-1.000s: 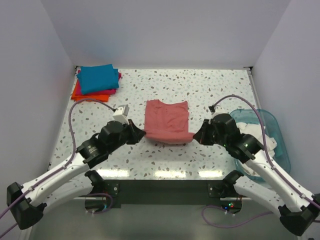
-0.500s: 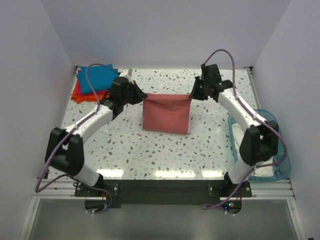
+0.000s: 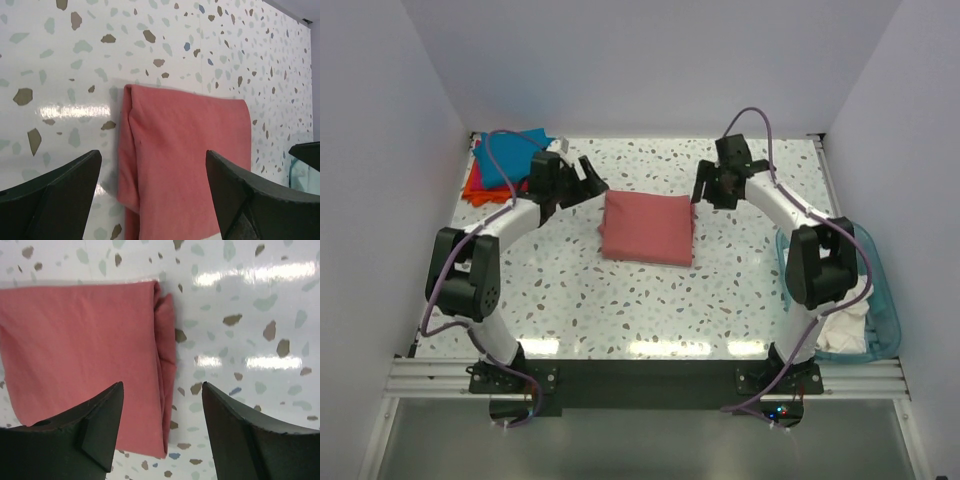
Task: Fold and stack the t-shirts
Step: Neatly place the folded tshirt to the corner
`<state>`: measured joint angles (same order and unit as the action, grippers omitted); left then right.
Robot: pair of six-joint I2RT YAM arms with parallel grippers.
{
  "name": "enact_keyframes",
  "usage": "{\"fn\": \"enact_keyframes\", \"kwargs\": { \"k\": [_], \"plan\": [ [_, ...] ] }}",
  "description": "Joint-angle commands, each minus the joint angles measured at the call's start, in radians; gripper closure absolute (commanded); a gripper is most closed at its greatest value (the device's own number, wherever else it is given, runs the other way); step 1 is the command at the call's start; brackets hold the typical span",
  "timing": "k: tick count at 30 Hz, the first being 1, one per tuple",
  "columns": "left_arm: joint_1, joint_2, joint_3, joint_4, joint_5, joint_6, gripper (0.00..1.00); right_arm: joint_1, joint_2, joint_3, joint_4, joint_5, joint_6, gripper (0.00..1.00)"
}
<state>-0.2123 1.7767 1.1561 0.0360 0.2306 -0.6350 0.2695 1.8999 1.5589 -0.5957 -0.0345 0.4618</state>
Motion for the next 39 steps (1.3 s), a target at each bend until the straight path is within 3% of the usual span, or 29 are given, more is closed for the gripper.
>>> {"fn": "enact_keyframes", "kwargs": {
  "k": [1, 6, 15, 19, 20, 23, 27, 33, 34, 36, 37, 38, 39],
  "plan": [
    [-0.018, -0.106, -0.085, 0.027, -0.008, 0.001, 0.11, 0.062, -0.139, -0.147, 0.072, 0.059, -0.012, 0.33],
    [-0.036, -0.094, -0.133, -0.014, 0.012, 0.047, 0.09, 0.096, -0.145, -0.273, 0.148, 0.036, 0.005, 0.33],
    [-0.091, 0.044, -0.108, -0.027, 0.041, 0.087, 0.04, 0.096, 0.039, -0.212, 0.166, 0.031, -0.005, 0.35],
    [-0.101, 0.079, -0.108, -0.024, 0.035, 0.089, 0.05, 0.073, 0.079, -0.206, 0.195, 0.022, 0.012, 0.43],
    [-0.102, 0.092, -0.111, -0.018, 0.041, 0.084, 0.06, 0.065, 0.088, -0.201, 0.198, 0.018, 0.015, 0.52],
    [-0.114, 0.119, -0.101, -0.010, 0.059, 0.086, 0.08, 0.053, 0.094, -0.197, 0.208, 0.005, 0.026, 0.63],
    [-0.148, 0.161, -0.061, -0.035, 0.042, 0.087, 0.14, 0.048, 0.111, -0.168, 0.205, -0.013, 0.026, 0.67],
    [-0.208, 0.233, 0.010, -0.120, -0.025, 0.074, 0.43, 0.048, 0.116, -0.143, 0.212, -0.064, 0.034, 0.68],
    [-0.216, 0.237, 0.023, -0.139, -0.042, 0.075, 0.57, 0.048, 0.113, -0.138, 0.200, -0.064, 0.031, 0.68],
    [-0.219, 0.240, 0.074, -0.200, -0.115, 0.090, 0.76, 0.048, 0.084, -0.132, 0.186, -0.061, 0.026, 0.64],
    [-0.219, 0.240, 0.124, -0.258, -0.178, 0.113, 0.92, 0.048, 0.071, -0.129, 0.165, -0.050, 0.021, 0.51],
    [-0.219, 0.240, 0.158, -0.293, -0.215, 0.127, 1.00, 0.050, 0.030, -0.128, 0.157, -0.036, 0.020, 0.45],
    [-0.219, 0.243, 0.200, -0.336, -0.253, 0.144, 1.00, 0.050, 0.012, -0.128, 0.143, -0.030, 0.020, 0.38]
  ]
}}
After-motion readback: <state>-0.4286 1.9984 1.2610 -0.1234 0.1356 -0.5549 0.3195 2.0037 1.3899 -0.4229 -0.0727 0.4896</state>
